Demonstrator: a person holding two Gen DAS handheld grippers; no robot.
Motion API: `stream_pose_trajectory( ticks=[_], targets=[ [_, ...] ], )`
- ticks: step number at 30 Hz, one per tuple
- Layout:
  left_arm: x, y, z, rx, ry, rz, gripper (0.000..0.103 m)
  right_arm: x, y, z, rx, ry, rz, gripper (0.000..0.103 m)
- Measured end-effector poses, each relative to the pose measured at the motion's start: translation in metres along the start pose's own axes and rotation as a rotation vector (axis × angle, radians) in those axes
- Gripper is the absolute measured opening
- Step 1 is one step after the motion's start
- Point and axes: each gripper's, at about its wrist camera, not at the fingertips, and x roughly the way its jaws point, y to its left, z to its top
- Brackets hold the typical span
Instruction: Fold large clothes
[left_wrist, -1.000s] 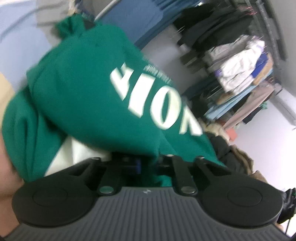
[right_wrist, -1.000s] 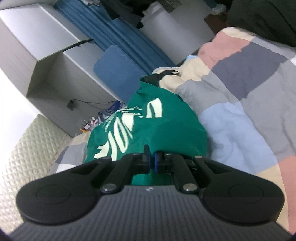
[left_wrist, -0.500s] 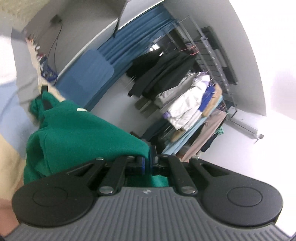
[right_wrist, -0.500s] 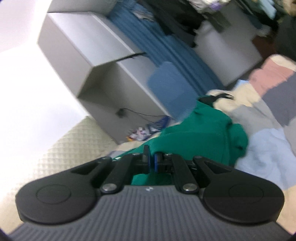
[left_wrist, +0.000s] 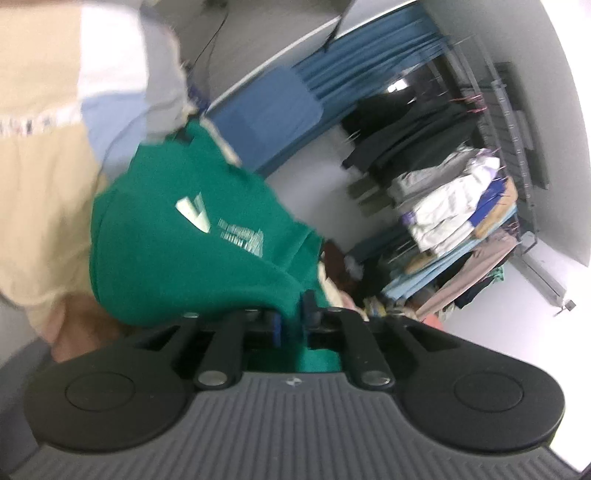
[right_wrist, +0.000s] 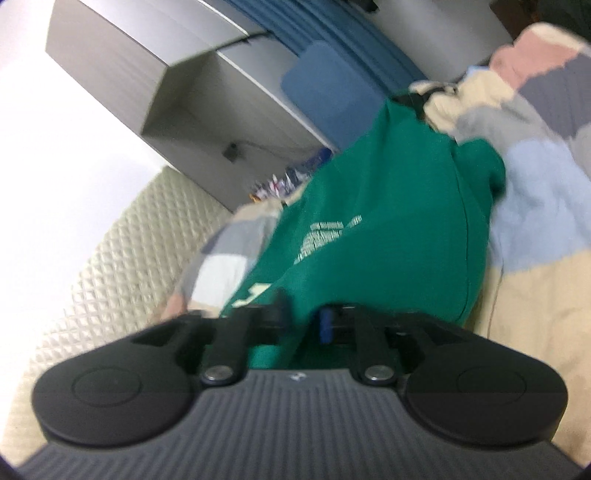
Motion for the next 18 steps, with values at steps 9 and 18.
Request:
stream_pose_trajectory(
  ticks=[9,18],
  targets=[
    [0.031,0.020,-0.008,-0.067,0.088,0.013,0.054,0.025,-0.011,-0.009,0.021,0.098,-0.058,0.066],
    [0.046,0.004,-0.007,0.030,0.039,-0.020,0.008,0.054,-0.001,-0.002,-0.080,0.117,-0.055,0.020]
  ],
)
